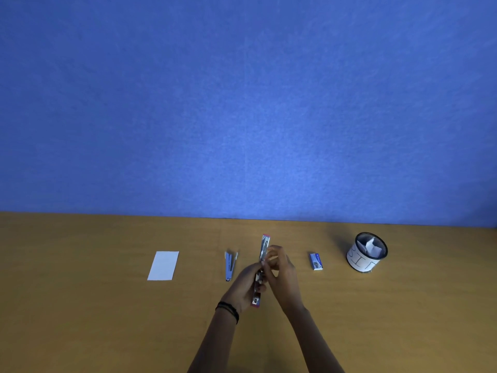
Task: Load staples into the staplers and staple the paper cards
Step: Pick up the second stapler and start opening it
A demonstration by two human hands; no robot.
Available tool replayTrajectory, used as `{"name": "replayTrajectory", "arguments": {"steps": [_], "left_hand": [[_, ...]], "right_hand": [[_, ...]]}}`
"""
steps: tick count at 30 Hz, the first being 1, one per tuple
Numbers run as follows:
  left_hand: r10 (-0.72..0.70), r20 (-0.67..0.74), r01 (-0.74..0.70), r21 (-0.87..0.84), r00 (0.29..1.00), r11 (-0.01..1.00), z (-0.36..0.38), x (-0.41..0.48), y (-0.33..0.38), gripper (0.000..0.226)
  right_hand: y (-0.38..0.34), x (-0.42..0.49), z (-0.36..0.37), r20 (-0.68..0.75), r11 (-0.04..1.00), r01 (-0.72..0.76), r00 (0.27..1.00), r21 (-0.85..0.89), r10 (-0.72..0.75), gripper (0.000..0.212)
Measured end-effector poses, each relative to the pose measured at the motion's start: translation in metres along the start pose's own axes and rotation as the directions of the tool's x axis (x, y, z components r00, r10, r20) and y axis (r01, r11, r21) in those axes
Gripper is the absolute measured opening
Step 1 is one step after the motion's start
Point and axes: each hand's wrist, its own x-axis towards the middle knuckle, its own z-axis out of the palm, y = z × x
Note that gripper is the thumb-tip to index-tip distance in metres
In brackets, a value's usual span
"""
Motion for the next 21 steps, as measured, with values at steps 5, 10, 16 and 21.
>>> {"name": "replayTrajectory", "arguments": {"steps": [5,10,16,21], "left_hand": [[0.087,0.086,-0.087,-0.003,0.992,0.996,-0.0023,-0.0013,0.0001,0.024],[0.120,0.124,-0.118,-0.021,0.985,0.993,-0.0036,0.0028,-0.0012,0.025],[0.143,0.060,-0.148,0.101,0.988,0.984,-0.0057,0.0058,-0.0004,0.028],[0.241,0.053,-0.240,0.425,0.969,0.872,0.0010,0.0036,0.0067,0.029]], "right_hand": [[-0.0006,-0.0002,-0.0014,-0.064,0.997,0.028,0.998,0.076,-0.023,0.031],[-0.0004,0.0008,-0.0022,-0.138,0.992,0.047,0.990,0.115,-0.031,0.042],[0.0014,0.0041,-0.0024,-0.328,0.963,-0.060,0.933,0.262,0.147,0.029],[0.0085,0.0069,0.0019,-0.198,0.723,-0.362,0.802,0.589,0.563,0.021]]}}
